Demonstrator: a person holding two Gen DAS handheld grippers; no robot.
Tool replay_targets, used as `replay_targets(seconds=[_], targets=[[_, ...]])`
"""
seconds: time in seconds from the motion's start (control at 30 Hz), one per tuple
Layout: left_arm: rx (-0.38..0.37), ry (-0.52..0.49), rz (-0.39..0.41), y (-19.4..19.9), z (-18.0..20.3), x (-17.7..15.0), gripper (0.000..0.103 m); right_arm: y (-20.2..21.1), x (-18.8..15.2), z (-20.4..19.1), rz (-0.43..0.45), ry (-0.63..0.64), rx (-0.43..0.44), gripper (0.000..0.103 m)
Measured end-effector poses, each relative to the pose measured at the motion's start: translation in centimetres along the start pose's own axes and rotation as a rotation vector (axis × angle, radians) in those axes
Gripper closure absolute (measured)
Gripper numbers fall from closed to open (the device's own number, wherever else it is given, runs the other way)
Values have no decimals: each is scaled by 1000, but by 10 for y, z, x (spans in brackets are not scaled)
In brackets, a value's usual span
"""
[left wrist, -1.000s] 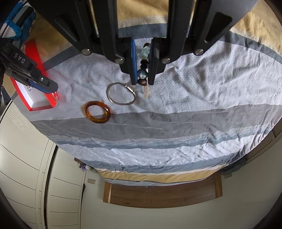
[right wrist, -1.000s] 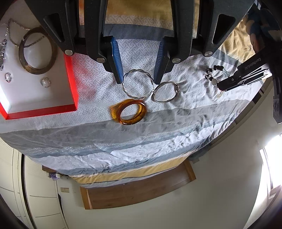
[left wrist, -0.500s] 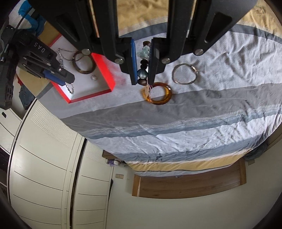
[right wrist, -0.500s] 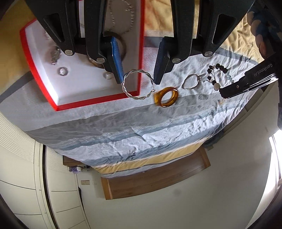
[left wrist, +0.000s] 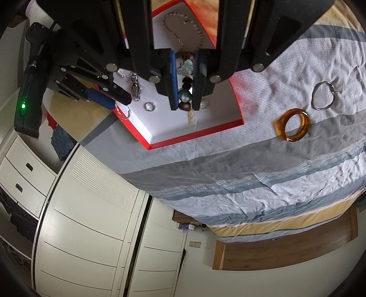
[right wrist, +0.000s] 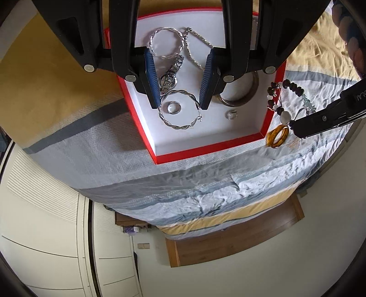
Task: Organize jewelry
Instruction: 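Carry bracelet and hoop into the red box and open both tools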
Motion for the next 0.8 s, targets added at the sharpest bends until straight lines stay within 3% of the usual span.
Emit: replay_targets(seconds=[0.4,0.8], targets=[[38,25,-97,-76,-6,17,92,-43,14,6,-116,97,6,68],[85,94,-190,-104,-27,0,92,-58,7,1,-178,166,9,67]])
Point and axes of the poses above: each gripper's, at about its wrist camera, not at the fingertips, and y roughly against the way its jaws point, z to its right, x to its top, the point moved 2 cm from there along -y, roughly the way its jaws point, and after that the axes turned 4 degrees about -z, right-handed, at the moved point
